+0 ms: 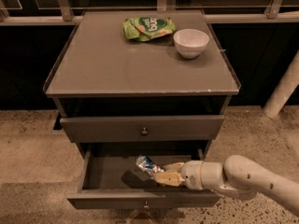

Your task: Place redbull can into middle drawer

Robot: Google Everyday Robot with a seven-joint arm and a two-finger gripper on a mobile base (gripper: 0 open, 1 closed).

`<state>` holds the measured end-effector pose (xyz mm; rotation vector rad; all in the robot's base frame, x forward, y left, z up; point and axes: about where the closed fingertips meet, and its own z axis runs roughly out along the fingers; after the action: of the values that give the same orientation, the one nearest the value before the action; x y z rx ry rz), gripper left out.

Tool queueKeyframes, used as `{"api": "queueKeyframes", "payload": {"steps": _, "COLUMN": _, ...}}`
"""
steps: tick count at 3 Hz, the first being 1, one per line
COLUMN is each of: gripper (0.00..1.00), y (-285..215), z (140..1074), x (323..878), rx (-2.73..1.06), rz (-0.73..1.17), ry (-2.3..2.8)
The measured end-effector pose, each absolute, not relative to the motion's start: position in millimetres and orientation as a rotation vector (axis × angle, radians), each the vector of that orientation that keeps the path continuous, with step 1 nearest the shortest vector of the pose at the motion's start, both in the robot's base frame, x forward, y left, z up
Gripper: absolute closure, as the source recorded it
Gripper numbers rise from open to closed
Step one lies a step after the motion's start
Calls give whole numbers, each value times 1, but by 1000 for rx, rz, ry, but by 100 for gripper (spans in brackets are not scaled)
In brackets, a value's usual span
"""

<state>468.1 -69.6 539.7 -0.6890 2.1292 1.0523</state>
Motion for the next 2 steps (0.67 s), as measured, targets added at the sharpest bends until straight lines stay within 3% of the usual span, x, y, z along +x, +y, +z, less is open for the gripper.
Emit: {"api": "queueKeyframes", "payload": {"steps": 2, "gripper": 100, "y": -86, "z": 486, "x": 497, "rx": -608, "rz": 968, "ry": 2258}}
